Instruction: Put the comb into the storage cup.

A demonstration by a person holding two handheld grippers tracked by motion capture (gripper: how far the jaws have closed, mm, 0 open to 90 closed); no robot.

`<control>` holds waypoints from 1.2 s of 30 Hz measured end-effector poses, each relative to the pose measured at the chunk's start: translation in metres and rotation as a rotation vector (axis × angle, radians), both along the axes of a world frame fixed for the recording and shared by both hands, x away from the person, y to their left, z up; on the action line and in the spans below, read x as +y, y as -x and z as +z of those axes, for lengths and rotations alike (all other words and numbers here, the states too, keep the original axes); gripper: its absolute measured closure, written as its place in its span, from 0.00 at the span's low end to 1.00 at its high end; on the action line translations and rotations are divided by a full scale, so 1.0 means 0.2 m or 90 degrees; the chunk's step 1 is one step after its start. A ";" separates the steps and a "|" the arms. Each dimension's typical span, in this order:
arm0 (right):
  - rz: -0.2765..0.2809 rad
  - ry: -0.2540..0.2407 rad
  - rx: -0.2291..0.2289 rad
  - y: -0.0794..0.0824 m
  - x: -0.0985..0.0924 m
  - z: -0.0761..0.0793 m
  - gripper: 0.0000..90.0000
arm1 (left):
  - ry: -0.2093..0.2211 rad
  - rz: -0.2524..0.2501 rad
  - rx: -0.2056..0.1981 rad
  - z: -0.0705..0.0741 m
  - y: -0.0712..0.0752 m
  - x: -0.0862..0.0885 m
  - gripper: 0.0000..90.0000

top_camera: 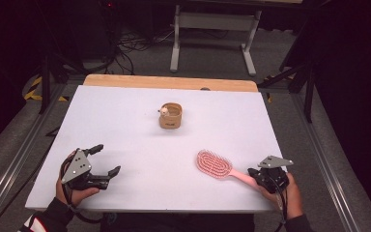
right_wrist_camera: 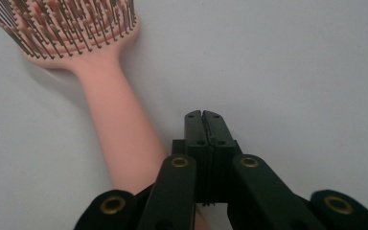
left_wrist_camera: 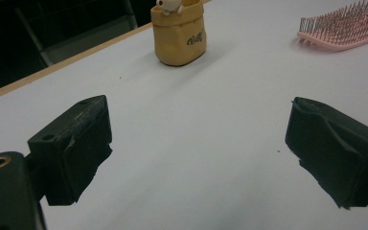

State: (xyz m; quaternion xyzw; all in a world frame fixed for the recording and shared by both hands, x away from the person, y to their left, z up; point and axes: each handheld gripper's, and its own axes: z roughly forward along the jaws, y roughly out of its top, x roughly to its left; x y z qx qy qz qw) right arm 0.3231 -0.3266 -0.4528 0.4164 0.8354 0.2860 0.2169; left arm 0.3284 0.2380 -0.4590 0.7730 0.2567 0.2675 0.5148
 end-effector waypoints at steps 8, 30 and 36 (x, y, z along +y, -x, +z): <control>0.014 0.016 0.000 0.02 0.02 0.00 1.00 | 0.000 -0.004 0.001 0.00 0.01 0.00 0.11; 0.054 0.013 -0.021 -0.01 0.03 0.19 0.67 | -0.005 -0.011 0.009 -0.01 0.00 -0.02 0.11; 0.068 0.030 -0.025 -0.03 0.09 0.26 0.37 | 0.000 -0.014 0.012 -0.01 0.00 -0.02 0.11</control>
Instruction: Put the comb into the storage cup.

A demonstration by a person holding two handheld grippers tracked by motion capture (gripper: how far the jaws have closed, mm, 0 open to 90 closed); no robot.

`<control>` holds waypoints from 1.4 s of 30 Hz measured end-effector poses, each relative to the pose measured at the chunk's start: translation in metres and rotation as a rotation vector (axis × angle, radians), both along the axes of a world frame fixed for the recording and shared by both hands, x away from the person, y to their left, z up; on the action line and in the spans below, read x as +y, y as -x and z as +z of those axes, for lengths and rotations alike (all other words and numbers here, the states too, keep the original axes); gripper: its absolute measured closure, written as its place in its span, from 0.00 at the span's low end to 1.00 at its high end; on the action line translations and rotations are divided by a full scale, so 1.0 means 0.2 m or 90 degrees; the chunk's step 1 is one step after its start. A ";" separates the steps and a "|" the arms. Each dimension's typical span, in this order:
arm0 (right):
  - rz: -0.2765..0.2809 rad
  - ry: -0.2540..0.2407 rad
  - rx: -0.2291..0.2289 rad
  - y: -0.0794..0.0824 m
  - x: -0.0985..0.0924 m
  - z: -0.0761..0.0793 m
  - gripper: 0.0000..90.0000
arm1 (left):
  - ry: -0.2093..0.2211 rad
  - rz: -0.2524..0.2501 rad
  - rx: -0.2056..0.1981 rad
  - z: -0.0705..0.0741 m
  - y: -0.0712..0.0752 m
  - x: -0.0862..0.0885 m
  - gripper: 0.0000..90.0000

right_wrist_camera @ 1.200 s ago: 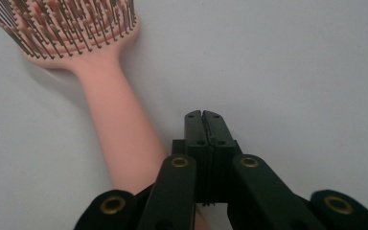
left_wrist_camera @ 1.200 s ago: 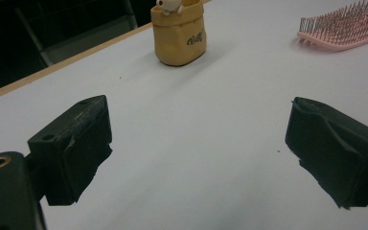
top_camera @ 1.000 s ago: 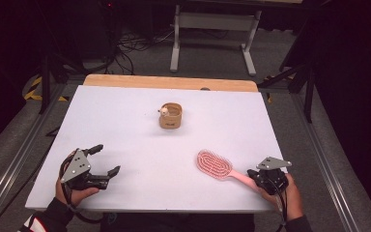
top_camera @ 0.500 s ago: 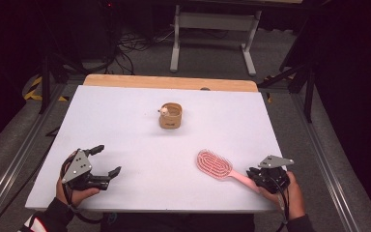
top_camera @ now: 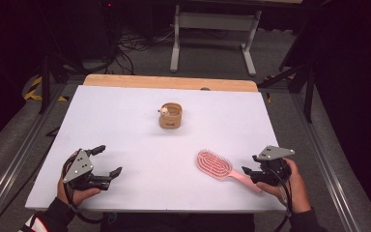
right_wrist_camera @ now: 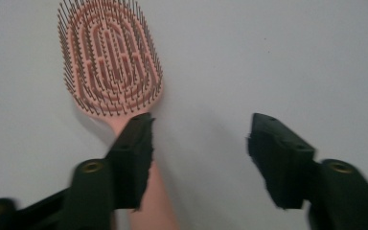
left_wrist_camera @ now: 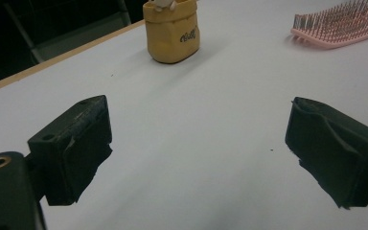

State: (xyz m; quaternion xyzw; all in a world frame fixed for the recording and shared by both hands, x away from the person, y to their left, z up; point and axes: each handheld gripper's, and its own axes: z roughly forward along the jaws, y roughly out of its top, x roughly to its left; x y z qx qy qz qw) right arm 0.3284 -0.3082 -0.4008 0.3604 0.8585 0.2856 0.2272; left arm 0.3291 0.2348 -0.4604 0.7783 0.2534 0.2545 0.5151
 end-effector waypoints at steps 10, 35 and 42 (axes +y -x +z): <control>0.020 0.009 0.042 -0.03 0.08 0.04 0.12 | -0.003 -0.001 0.000 0.00 0.00 -0.01 0.11; 0.103 0.123 0.192 -0.13 0.21 -0.13 0.50 | -0.013 -0.008 0.001 0.00 0.00 -0.01 0.12; 0.117 0.123 0.214 -0.16 0.22 -0.15 0.67 | -0.014 -0.010 0.007 0.00 0.00 -0.02 0.13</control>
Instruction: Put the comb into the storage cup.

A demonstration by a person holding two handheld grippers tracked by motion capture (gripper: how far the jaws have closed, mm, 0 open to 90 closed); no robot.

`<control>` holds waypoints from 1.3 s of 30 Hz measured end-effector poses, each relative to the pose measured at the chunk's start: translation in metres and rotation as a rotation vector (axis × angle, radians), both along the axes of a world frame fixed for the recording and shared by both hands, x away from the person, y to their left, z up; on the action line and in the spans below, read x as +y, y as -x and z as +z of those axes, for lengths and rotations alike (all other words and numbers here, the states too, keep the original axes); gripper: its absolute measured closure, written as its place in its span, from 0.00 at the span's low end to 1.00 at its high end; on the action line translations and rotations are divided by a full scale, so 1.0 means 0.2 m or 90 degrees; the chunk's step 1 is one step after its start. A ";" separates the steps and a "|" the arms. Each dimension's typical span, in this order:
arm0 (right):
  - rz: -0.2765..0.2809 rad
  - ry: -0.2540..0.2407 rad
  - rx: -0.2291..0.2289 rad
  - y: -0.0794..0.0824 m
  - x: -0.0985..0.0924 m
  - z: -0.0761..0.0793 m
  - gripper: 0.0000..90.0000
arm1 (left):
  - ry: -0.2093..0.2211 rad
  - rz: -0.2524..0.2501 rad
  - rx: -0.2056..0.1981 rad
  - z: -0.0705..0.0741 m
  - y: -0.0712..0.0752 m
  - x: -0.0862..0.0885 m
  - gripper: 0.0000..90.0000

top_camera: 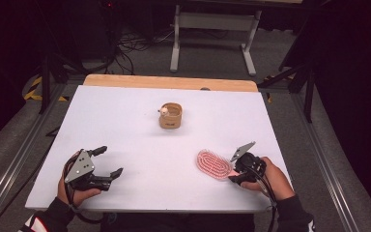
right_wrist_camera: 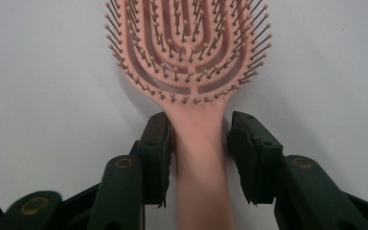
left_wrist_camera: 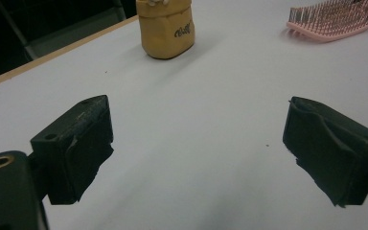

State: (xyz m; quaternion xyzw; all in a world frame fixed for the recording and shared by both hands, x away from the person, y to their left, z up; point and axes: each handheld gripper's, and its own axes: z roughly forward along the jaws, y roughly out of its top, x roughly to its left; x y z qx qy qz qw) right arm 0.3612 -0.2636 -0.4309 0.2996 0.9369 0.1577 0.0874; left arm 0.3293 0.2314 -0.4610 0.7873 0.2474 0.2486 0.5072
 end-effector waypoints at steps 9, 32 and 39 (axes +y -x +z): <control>0.027 -0.014 0.000 0.00 0.00 -0.01 0.77 | 0.000 0.002 0.001 0.00 0.00 0.00 0.13; 0.010 -0.104 -0.108 0.02 -0.03 0.00 0.78 | -0.007 -0.002 0.011 -0.01 -0.01 0.00 0.12; 0.007 -0.148 -0.169 0.03 -0.03 0.01 0.78 | -0.007 0.002 0.009 -0.01 -0.01 -0.01 0.12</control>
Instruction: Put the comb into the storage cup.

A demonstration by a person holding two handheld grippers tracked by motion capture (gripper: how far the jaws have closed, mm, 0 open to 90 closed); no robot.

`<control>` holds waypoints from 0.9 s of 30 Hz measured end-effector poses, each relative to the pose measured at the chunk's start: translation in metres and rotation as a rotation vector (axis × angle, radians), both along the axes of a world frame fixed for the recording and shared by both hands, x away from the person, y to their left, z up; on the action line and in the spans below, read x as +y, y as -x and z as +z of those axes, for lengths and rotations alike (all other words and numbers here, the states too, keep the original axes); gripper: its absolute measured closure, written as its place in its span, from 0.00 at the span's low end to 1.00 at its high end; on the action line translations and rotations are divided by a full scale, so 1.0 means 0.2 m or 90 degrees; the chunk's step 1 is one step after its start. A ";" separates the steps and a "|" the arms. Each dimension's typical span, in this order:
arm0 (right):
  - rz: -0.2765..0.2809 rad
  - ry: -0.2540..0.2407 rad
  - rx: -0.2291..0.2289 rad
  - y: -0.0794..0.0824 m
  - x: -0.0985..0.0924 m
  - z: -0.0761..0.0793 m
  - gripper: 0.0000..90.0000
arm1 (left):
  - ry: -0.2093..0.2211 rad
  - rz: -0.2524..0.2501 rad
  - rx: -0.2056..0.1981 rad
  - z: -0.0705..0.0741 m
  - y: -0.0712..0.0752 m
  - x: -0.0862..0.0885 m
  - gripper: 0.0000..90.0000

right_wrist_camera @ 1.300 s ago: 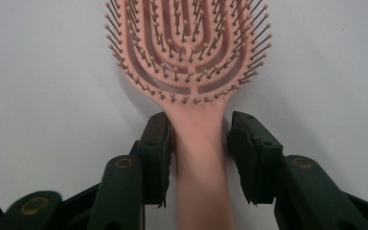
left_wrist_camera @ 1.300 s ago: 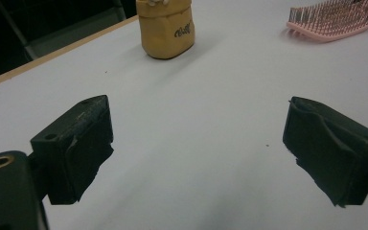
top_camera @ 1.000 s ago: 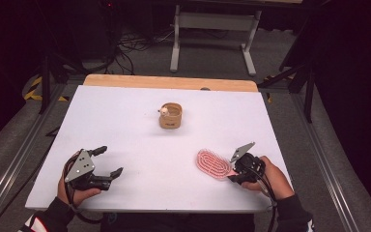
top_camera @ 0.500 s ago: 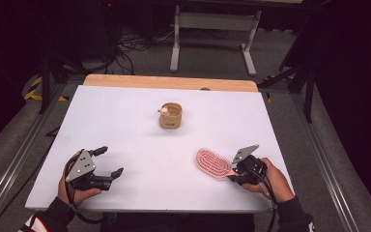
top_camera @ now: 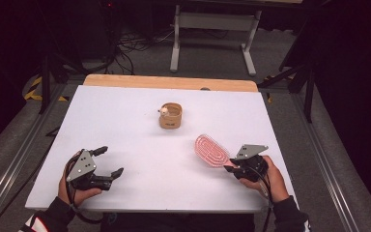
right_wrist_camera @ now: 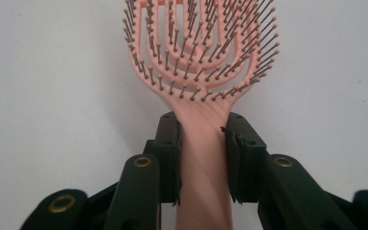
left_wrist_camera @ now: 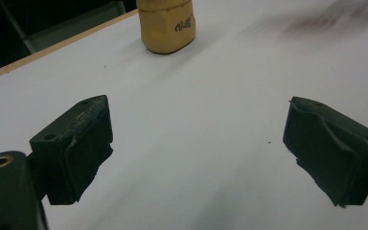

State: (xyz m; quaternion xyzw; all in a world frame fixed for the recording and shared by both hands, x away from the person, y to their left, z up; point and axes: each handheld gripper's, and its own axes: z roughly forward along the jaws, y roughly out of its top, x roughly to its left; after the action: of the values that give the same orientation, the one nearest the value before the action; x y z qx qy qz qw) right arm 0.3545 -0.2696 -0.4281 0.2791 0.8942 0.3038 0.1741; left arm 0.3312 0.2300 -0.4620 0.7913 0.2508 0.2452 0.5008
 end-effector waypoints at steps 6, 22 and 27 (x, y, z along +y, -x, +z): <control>-0.023 -0.020 -0.043 0.01 0.01 0.00 0.78 | -0.001 -0.004 0.006 0.00 0.00 0.00 0.12; -0.065 -0.117 -0.146 0.05 0.02 0.06 0.78 | 0.003 -0.003 0.005 0.00 0.00 -0.01 0.10; -0.074 -0.137 -0.180 0.07 0.03 0.07 0.78 | 0.003 -0.003 0.006 0.00 0.00 -0.01 0.10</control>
State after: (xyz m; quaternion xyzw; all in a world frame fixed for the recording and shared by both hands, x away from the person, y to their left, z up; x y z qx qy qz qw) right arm 0.3413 -0.2629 -0.4132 0.3018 0.8056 0.4230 0.2847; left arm 0.3321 0.2283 -0.4630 0.7920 0.2518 0.2400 0.5018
